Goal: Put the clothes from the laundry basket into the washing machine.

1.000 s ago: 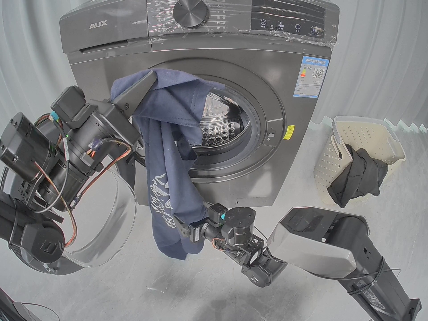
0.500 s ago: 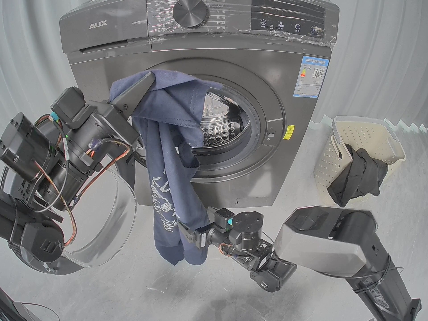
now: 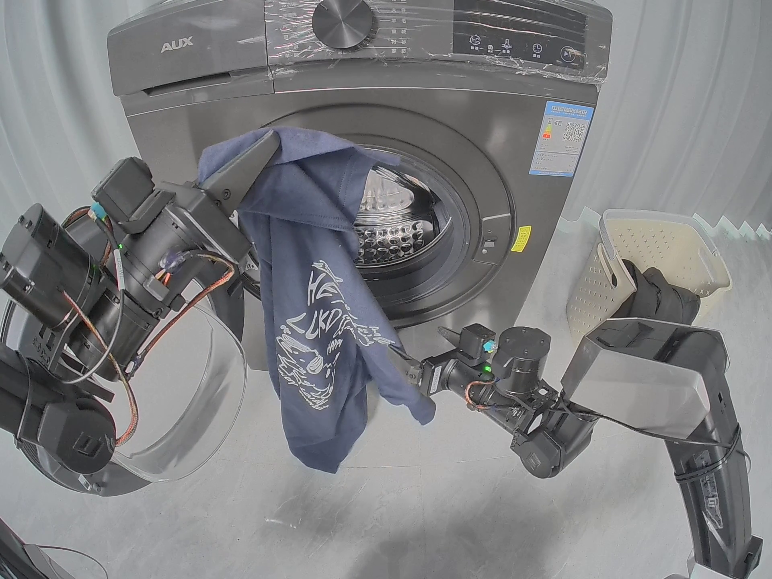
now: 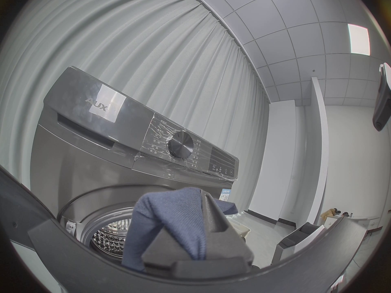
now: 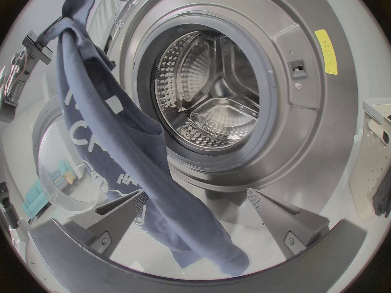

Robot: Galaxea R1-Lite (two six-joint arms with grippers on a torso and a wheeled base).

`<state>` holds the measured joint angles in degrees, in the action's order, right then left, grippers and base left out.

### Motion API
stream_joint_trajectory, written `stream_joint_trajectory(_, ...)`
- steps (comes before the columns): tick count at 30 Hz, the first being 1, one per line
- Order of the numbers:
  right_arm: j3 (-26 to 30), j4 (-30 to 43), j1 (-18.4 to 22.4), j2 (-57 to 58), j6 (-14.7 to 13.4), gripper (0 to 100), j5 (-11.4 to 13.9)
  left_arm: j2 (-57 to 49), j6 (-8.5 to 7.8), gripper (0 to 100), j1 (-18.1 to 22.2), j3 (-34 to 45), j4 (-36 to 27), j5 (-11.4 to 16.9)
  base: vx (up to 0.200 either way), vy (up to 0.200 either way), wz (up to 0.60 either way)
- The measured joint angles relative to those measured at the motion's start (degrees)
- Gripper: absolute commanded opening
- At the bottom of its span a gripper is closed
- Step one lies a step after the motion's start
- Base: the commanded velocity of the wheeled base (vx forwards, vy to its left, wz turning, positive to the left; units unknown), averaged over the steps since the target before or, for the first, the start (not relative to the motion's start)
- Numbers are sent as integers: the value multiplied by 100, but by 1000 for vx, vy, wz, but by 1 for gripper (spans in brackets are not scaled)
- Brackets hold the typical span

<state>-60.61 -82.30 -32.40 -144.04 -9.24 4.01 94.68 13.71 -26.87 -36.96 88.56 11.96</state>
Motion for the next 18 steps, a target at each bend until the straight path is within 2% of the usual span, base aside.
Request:
stream_joint_trajectory(4,39,-74,263,55,0,100,77,2,-1,0,-2,4,1,-2,0,0,0)
stream_joint_trajectory(8,85,-88,319,134,0,100,96,5,-1,0,-2,4,4,-2,0,0,0)
stream_joint_trajectory(13,66,-17,475,223,-15,100,45,5,-4,0,-2,11,0,0,0,0,0)
stream_joint_trajectory(18,-184,246,611,239,-15,100,-87,0,-4,0,-26,-2,4,0,0,0,0)
